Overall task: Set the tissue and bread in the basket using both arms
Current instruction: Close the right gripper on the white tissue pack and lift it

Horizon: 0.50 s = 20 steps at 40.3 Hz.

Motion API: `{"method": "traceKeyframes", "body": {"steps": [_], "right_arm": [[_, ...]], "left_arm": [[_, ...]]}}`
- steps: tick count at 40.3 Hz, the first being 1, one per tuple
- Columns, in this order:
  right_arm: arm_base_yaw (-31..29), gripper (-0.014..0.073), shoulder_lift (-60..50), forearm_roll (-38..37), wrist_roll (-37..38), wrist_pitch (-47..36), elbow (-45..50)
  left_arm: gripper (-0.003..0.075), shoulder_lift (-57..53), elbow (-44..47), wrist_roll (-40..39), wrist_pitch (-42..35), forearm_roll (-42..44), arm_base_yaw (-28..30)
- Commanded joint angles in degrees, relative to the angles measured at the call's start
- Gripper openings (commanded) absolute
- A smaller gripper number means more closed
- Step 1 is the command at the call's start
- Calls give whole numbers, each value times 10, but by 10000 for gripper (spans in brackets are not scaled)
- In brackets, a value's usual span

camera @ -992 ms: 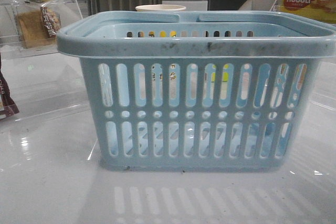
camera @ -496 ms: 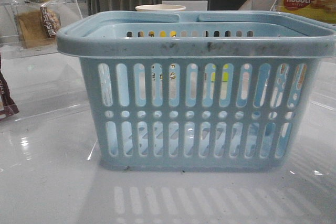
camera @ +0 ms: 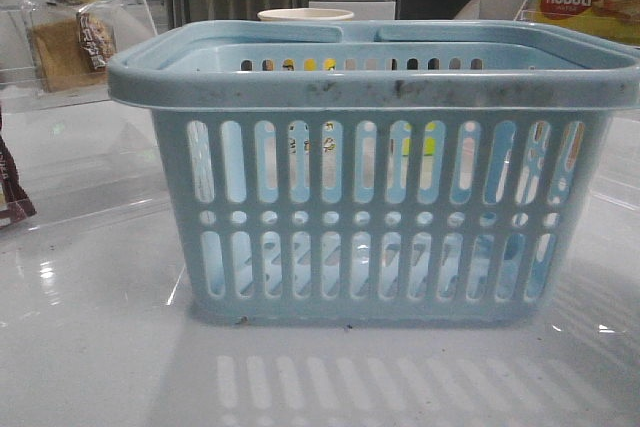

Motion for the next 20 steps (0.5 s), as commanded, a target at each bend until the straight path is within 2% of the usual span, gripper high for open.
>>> {"method": "traceKeyframes", "body": {"steps": [1, 3, 5, 11, 20], "right_arm": [[-3, 545, 13, -2, -2, -52, -20], [-8, 584, 19, -2, 4, -67, -20], [-16, 584, 26, -2, 13, -86, -21], [-61, 557, 55, -1, 33, -137, -37], [-112, 543, 136, -1, 33, -129, -121]], "left_arm": [[529, 2, -18, 7, -41, 2, -4], [578, 2, -18, 8, -41, 2, -4], [586, 2, -18, 8, -41, 2, -4], [560, 2, -18, 12, -46, -4, -4], [527, 2, -18, 47, -50, -44, -29]]}}
